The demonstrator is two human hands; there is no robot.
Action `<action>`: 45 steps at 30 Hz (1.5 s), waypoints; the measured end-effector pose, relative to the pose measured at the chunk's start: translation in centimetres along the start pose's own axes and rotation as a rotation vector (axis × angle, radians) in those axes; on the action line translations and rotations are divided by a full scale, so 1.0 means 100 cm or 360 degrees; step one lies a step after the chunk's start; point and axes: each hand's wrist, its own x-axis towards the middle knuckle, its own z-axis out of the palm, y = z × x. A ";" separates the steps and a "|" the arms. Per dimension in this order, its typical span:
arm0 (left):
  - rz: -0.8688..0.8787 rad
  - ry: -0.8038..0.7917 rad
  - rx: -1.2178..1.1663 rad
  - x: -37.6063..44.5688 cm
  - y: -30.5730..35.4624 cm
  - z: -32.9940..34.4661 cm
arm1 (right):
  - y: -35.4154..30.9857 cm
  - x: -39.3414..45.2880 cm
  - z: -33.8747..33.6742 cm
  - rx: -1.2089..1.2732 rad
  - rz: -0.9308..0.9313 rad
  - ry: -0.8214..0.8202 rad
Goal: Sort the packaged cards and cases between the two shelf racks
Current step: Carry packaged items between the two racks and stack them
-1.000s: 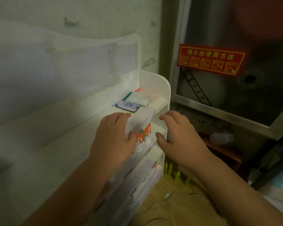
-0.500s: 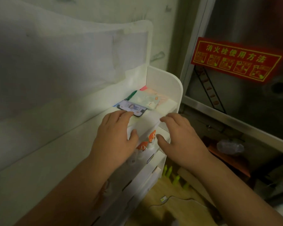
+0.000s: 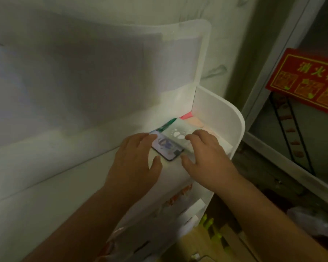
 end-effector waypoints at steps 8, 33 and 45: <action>-0.0212 -0.0024 0.0056 0.041 0.017 0.038 | 0.074 0.079 0.030 -0.0029 -0.0029 -0.0126; -0.0540 0.0034 0.0283 0.065 0.032 0.069 | 0.119 0.150 0.035 0.0834 0.0039 -0.0583; -0.0646 -0.0061 0.0298 0.074 0.024 0.086 | 0.125 0.143 0.021 0.1491 0.0154 -0.0781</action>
